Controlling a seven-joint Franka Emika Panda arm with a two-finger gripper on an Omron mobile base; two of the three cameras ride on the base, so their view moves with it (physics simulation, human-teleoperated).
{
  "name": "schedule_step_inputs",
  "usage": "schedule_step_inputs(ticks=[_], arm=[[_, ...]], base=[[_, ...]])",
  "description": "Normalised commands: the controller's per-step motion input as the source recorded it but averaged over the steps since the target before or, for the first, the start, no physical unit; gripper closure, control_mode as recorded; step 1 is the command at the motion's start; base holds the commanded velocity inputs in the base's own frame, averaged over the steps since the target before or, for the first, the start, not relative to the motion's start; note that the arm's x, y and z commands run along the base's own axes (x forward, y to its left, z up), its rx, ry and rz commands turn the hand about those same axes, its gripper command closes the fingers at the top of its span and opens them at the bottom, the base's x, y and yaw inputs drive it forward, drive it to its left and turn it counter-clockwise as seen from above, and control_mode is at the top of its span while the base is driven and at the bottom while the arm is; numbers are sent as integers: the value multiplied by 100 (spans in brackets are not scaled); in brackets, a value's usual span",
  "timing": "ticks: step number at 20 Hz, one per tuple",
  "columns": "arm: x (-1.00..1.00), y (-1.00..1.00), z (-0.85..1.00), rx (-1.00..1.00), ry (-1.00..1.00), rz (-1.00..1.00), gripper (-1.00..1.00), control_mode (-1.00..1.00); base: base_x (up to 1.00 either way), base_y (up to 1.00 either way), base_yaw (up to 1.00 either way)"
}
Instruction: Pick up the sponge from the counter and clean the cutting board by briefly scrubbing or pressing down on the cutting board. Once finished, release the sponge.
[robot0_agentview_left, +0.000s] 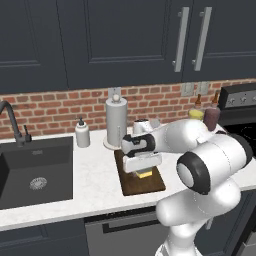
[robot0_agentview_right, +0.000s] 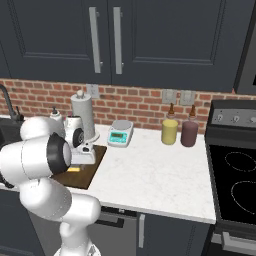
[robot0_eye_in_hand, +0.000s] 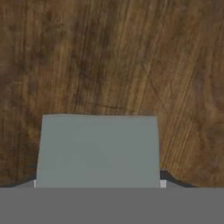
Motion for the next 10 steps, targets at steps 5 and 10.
schedule_step_inputs(ticks=[5,10], arm=[[-45,16,0,0,9,0,100,-100],[-13,26,0,0,14,0,100,-100]], base=[[0,0,0],[0,0,0]])
